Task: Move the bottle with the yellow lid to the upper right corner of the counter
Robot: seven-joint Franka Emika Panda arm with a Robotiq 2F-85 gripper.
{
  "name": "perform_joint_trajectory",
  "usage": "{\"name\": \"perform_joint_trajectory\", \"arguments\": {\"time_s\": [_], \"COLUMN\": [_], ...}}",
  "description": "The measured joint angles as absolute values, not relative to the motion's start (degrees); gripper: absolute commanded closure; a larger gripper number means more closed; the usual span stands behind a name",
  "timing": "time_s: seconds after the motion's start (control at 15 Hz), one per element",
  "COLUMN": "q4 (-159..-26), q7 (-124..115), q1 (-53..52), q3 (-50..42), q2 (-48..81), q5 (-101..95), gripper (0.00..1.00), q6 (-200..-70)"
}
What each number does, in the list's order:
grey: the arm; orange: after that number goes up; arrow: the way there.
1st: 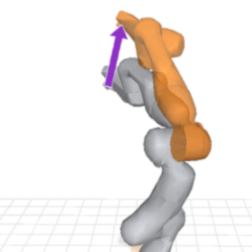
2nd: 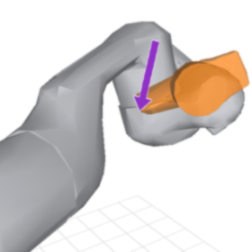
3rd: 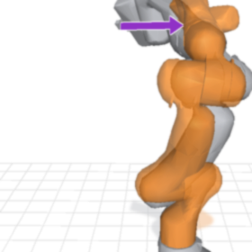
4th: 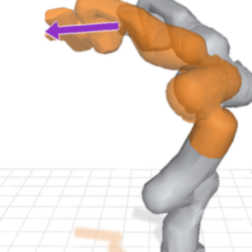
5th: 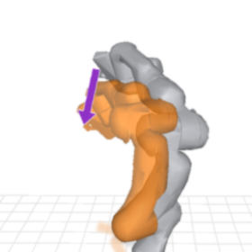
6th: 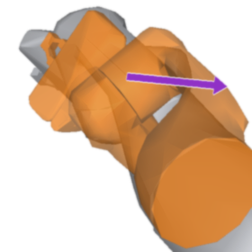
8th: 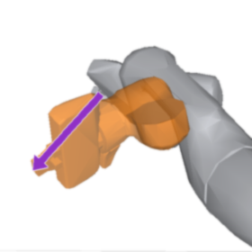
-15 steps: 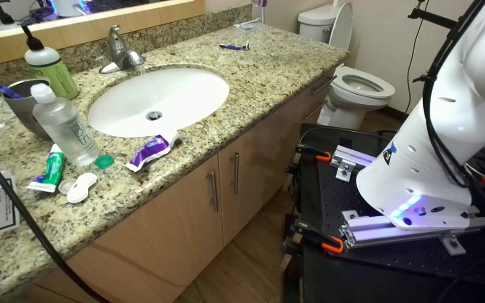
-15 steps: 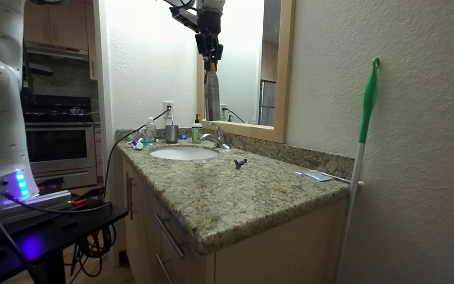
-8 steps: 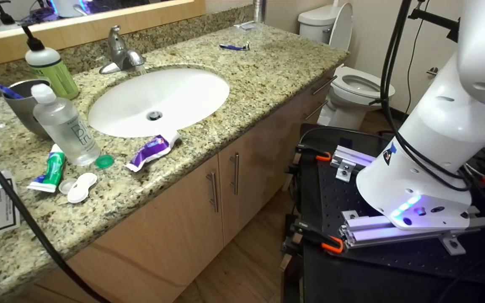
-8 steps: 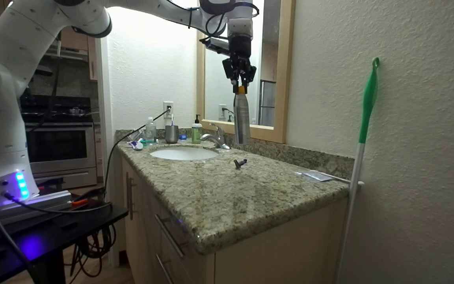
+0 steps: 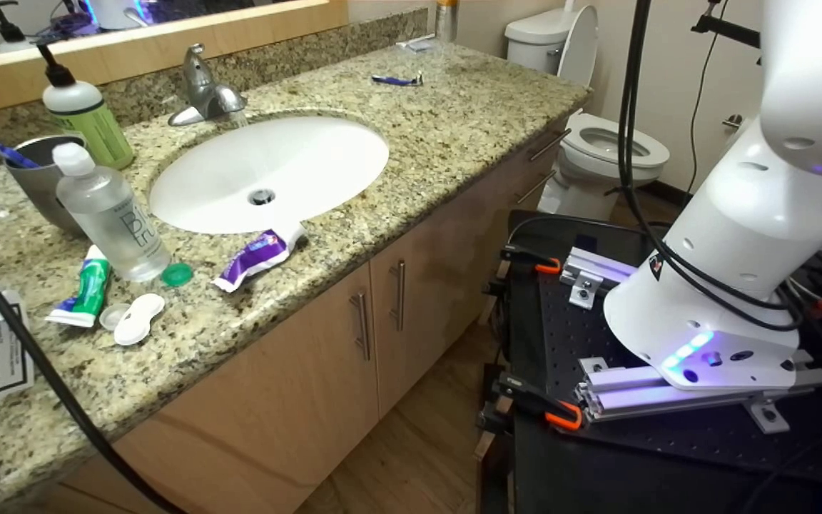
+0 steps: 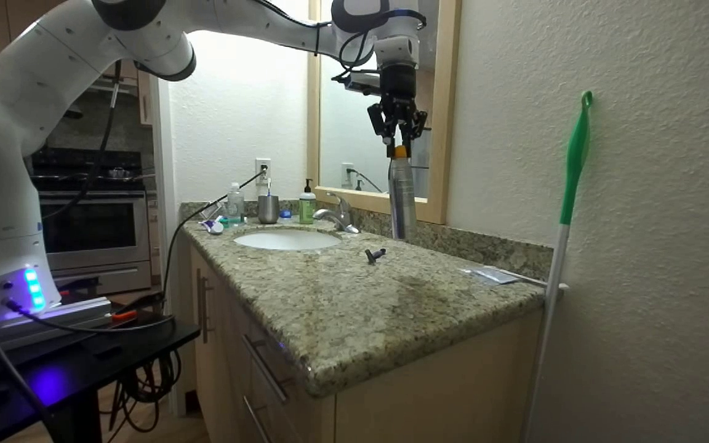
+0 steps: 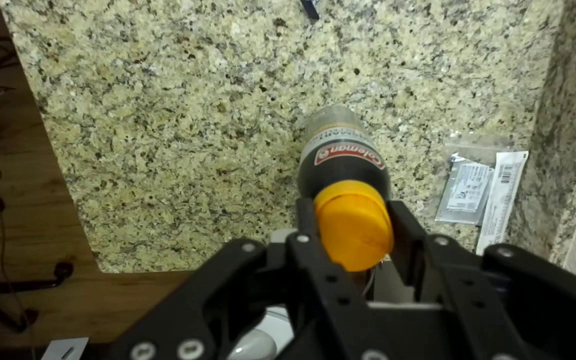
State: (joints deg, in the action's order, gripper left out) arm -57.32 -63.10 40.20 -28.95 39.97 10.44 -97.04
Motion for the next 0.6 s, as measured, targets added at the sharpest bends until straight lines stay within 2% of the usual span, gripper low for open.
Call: {"name": "perform_joint_trajectory", "arguments": {"time_s": [0.27,0.6], "q4": [-55.39,-45.24], "q7": [-75.74,-90.25], "q1": [40.30,45.90], "q3": [-27.92,-28.40], "q2": [43.40,53.54], "q5": [10.48,11.43], "gripper": [0.87,0.87], "q6": [-100.30,-98.98]}}
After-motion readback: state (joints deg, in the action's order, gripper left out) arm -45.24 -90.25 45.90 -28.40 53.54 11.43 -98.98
